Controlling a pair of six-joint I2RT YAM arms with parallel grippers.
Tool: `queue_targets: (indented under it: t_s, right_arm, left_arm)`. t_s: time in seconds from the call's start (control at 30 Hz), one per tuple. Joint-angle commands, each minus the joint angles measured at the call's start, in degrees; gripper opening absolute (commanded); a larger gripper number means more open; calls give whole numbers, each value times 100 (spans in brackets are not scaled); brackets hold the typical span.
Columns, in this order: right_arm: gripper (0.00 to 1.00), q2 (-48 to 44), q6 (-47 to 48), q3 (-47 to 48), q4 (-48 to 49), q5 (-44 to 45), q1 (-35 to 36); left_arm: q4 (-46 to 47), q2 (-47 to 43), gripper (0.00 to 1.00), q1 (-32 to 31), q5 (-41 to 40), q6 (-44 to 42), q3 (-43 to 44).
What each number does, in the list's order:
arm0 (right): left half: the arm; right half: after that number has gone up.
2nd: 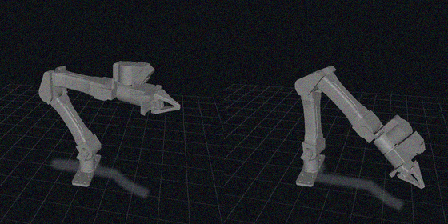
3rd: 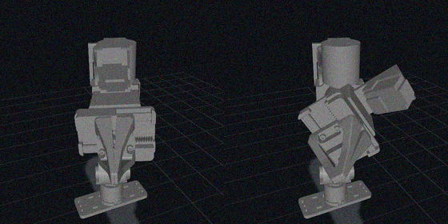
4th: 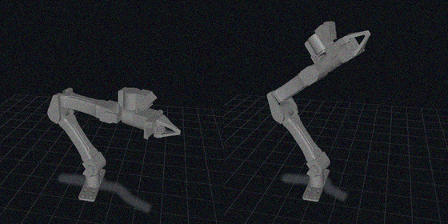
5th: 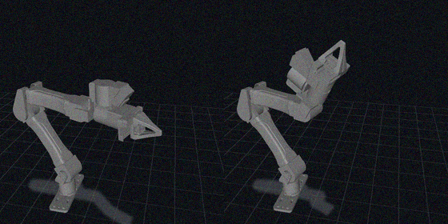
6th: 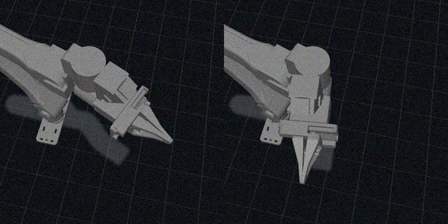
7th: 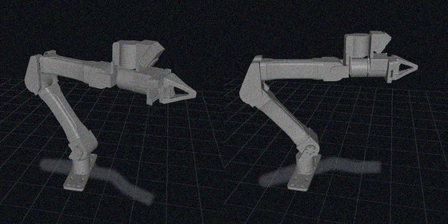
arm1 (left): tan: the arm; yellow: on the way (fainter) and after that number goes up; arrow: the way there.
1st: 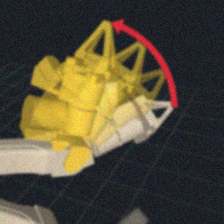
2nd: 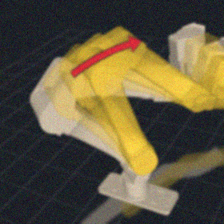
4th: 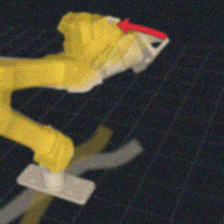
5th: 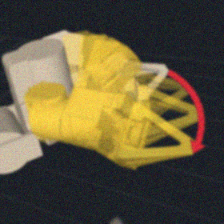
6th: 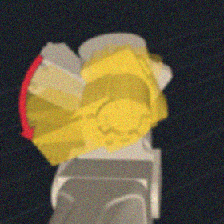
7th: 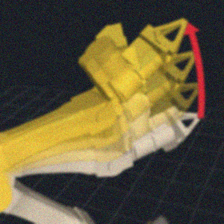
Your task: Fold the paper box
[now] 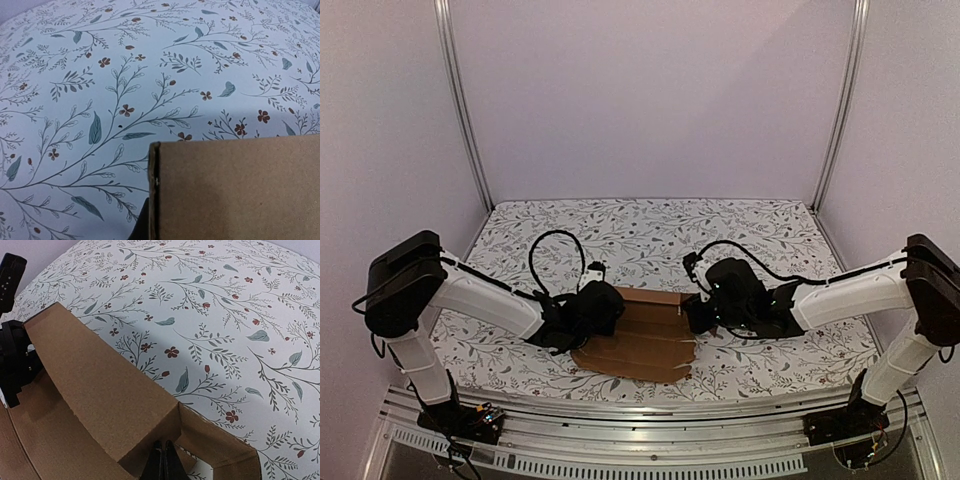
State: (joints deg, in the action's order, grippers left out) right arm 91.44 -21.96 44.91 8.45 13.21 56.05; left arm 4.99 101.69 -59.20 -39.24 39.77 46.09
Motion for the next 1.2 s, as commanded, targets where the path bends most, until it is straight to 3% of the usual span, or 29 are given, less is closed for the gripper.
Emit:
queue_targets:
  t_s: [0.0,0.7,1.17]
  right_arm:
    - [0,282,-330,-34,578,-282,-50]
    - [0,695,-1243,-359,3007,-580,-42]
    - [0,119,-885,-797,3179,-996,-44]
  left_arm:
    - [-314,-12,0,-127,246,127,83]
    - [-269,-372,0,-188,770,443,-223]
    - [356,-856,0,18,1213,593,-585]
